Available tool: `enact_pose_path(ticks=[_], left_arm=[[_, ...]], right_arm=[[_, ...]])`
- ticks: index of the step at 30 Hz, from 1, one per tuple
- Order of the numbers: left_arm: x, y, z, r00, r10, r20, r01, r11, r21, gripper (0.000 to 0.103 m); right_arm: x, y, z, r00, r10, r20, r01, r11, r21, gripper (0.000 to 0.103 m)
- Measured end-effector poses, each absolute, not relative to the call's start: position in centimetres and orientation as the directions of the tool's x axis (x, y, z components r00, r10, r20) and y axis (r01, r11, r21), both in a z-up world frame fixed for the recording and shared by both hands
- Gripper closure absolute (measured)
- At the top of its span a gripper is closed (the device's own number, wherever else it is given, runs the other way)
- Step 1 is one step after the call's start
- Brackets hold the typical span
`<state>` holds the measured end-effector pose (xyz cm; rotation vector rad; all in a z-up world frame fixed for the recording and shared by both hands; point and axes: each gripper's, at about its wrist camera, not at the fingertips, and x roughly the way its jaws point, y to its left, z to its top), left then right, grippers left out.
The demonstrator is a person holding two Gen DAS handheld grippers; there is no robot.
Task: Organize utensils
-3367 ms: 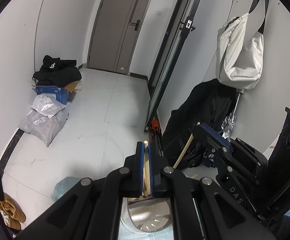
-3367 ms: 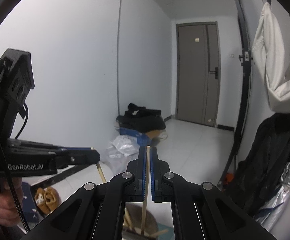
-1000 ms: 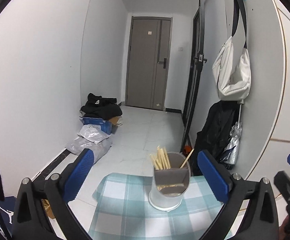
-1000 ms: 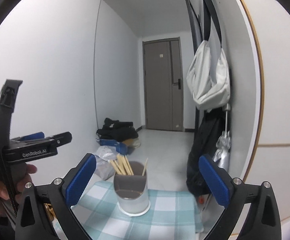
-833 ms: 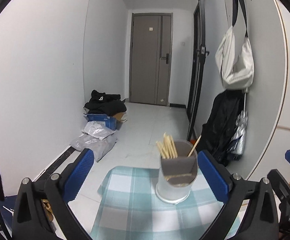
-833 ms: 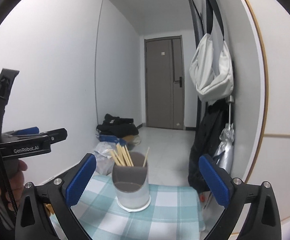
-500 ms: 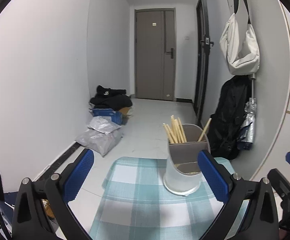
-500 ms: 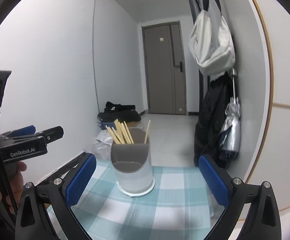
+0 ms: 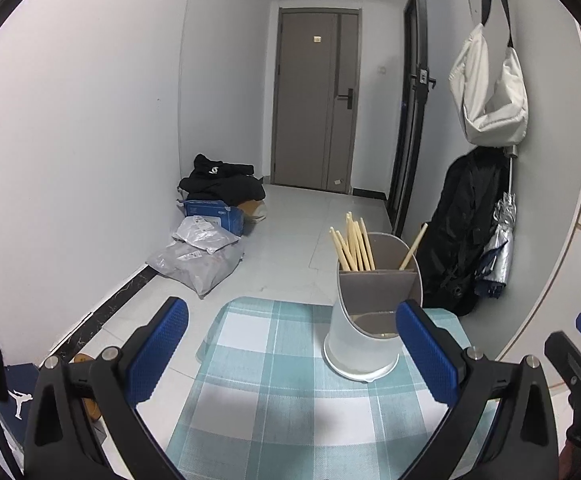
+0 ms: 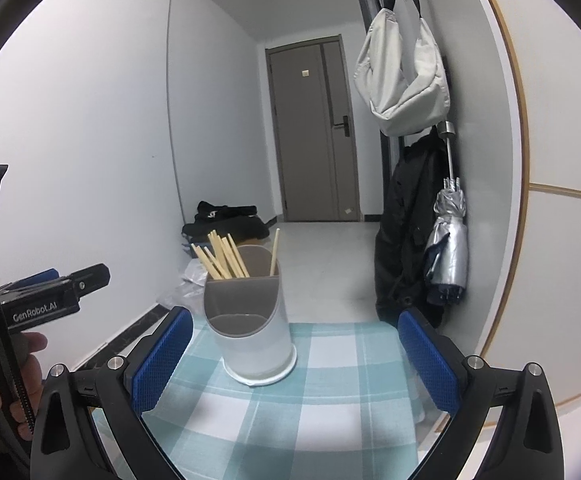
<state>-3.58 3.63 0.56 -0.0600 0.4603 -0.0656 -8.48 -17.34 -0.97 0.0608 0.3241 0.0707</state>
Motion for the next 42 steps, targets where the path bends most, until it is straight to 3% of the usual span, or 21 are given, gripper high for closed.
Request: enact_pose_path(ticks=[42], left_arm=[[-4.2,3.6,0.5,0.897,-0.076,-0.435,0.045,0.996,-0.082,0.001]], right_arm=[[-9.4,-16.3,-1.1,0.952,0.047,-0.301,-0.054,0.998,-0.015,0.000]])
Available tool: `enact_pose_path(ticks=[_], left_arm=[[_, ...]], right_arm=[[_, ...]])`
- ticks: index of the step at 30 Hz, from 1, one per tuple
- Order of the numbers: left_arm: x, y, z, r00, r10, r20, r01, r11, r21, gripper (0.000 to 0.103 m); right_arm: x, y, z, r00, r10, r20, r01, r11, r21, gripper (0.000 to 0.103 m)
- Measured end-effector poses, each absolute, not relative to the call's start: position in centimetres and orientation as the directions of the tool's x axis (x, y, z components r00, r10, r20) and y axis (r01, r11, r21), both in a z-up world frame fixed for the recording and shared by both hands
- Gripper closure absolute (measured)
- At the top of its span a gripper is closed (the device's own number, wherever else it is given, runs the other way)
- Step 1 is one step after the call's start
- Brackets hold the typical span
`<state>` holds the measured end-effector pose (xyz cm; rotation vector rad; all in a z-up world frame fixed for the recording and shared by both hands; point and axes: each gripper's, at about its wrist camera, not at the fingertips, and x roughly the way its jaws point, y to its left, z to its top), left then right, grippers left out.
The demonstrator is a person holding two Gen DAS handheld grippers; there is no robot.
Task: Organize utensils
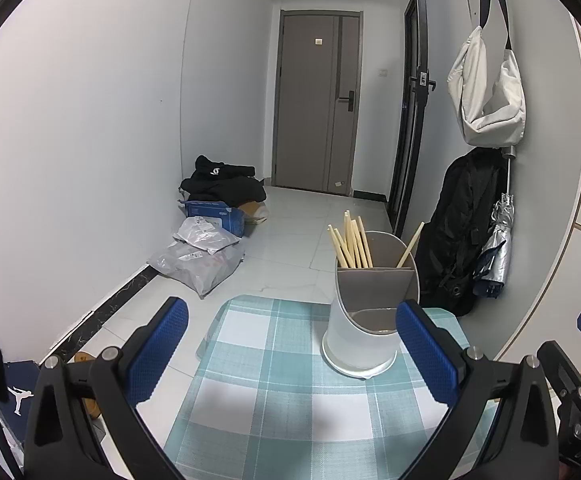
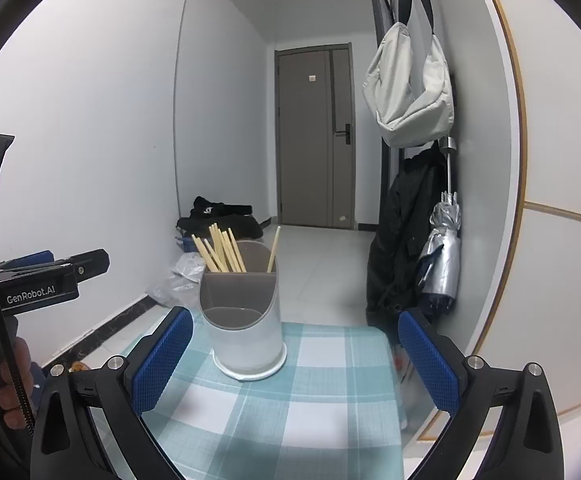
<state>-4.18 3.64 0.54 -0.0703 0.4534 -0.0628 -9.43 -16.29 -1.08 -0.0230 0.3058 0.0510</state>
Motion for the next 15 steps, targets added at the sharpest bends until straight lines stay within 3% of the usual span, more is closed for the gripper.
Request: enact_pose_path(ticks=[15], left_arm=[[-4.15,3.45,0.52,0.895,-0.074,-0.439,0.045,0.996,-0.076,0.001]], right_arm=[[-9.48,-16.22,-1.17,0.951,0.039,-0.306,-0.047,0.999,-0.018,0.000]])
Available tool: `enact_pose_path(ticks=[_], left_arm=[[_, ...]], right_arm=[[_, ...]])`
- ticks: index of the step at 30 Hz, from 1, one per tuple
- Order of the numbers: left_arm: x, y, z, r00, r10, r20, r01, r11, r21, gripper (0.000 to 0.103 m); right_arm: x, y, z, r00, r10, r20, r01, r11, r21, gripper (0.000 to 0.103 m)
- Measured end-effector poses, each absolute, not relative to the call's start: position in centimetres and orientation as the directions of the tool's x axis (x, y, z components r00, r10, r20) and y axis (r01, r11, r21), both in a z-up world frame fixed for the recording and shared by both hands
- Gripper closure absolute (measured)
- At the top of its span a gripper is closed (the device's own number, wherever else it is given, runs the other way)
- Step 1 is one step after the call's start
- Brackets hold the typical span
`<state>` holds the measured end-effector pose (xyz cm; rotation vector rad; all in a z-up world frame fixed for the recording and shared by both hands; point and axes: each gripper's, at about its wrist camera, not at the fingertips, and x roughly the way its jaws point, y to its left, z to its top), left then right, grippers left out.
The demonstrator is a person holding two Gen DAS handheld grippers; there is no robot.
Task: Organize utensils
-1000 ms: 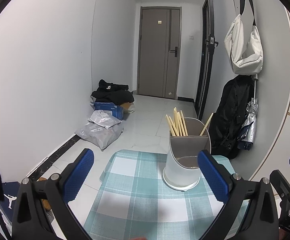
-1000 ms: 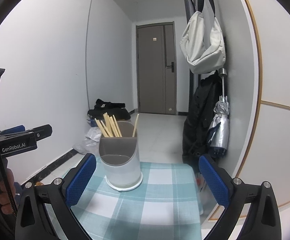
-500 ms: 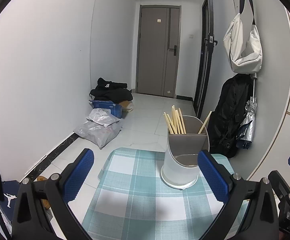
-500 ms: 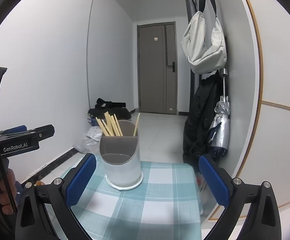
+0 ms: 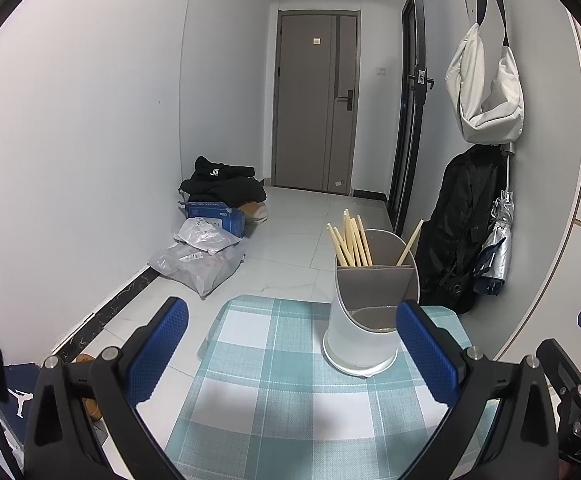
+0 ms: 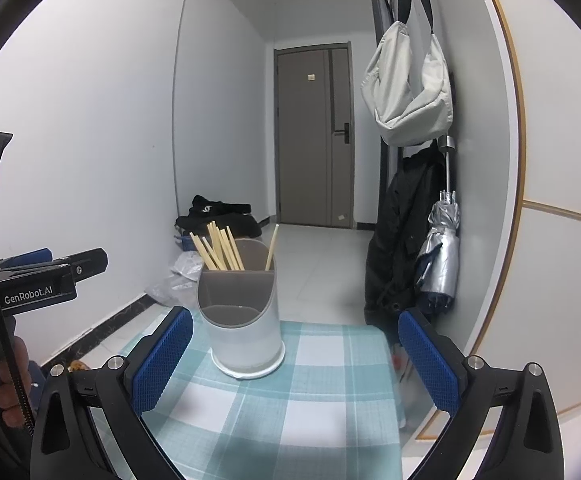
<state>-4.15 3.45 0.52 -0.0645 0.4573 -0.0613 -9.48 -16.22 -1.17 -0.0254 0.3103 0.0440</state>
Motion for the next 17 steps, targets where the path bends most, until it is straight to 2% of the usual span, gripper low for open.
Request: enact_pose_path(ticks=[17], left_arm=[[-4.18,3.44,0.51,0.890,-0.097,-0.446,0.070,0.995,-0.077,0.001]], right_arm=[[-8.85,-16.52,-1.80,0.938,0.046,-0.343,-0.044,0.999,0.013,0.000]])
